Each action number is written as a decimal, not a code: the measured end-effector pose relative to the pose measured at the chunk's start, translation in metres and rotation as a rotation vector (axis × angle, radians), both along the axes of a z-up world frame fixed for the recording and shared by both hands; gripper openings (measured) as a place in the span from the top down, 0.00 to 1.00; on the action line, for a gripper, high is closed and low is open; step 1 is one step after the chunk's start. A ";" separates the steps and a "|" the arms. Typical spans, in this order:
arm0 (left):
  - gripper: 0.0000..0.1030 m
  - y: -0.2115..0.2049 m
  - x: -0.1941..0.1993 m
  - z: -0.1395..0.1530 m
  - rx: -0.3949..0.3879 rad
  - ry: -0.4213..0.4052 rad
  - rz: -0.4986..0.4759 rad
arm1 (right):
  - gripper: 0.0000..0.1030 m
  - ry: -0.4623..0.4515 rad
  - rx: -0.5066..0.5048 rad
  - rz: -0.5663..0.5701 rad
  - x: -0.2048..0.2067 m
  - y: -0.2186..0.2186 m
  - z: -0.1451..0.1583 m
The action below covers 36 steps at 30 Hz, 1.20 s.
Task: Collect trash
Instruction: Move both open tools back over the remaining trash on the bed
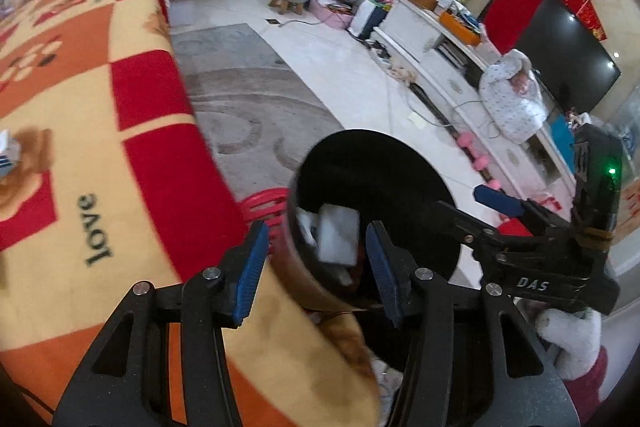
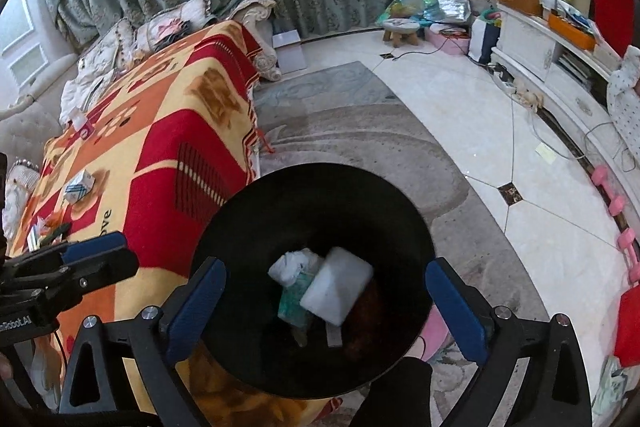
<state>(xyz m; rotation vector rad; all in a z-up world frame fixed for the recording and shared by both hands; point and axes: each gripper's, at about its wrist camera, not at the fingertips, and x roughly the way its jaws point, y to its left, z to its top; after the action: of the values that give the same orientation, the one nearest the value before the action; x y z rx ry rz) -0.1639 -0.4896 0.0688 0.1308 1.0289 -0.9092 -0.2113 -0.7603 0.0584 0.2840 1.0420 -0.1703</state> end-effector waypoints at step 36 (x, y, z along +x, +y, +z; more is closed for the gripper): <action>0.52 0.187 0.041 -0.002 0.097 -0.136 0.367 | 0.04 -0.025 -0.012 0.303 0.061 0.178 0.009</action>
<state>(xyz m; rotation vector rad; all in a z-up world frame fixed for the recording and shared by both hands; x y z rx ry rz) -0.1232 -0.3025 0.0670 0.0795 0.9313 -0.5105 -0.1504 -0.5825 0.0671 0.1143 1.0462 0.1003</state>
